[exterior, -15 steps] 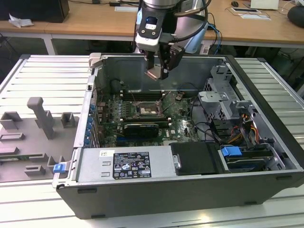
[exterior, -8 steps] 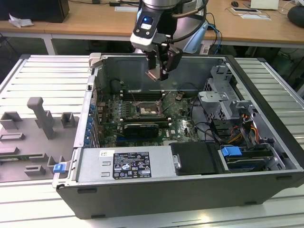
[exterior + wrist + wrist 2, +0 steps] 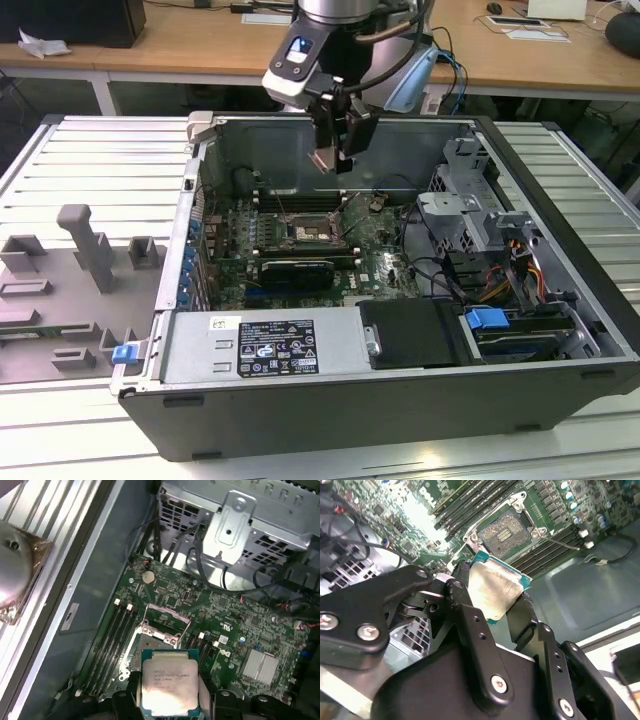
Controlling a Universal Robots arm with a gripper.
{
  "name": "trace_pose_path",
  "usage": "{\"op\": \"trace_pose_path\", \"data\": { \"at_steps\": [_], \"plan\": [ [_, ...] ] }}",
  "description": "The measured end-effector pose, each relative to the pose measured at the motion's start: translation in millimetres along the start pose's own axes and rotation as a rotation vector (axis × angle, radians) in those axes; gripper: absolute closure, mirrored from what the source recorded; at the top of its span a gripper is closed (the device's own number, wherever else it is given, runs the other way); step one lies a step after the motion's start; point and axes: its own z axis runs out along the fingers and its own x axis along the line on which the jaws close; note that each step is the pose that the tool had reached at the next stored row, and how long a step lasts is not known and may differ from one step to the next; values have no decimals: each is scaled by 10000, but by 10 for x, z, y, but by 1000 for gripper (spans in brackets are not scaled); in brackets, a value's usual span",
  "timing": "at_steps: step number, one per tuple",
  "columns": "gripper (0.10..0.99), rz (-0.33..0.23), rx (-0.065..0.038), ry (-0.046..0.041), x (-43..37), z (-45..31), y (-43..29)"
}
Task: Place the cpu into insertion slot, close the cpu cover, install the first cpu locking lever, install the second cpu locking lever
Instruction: 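Place the cpu into insertion slot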
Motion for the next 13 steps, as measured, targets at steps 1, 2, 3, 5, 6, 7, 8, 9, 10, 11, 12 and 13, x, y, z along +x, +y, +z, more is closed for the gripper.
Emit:
{"op": "trace_pose_path", "data": {
  "at_steps": [1,2,3,5,6,7,8,9,10,11,12,13],
  "plan": [
    [545,297,-1,-24,0,9,-1],
    [545,579,-1,-47,0,19,-2],
    [545,870,-3,-71,-1,28,-3],
    [545,1191,-7,-98,-1,37,-3],
    [545,1320,-9,-110,-1,41,-4],
    [545,1396,-11,-116,-1,44,-4],
    [545,1463,-11,-122,-1,47,-4],
    [545,1505,-10,-124,-1,50,-5],
    [545,1530,-8,-126,-1,54,-5],
    [545,1542,-7,-126,-1,58,-5],
    [545,1553,0,-126,-1,64,-6],
    [545,1556,7,-124,-1,70,-7]
  ]
}}
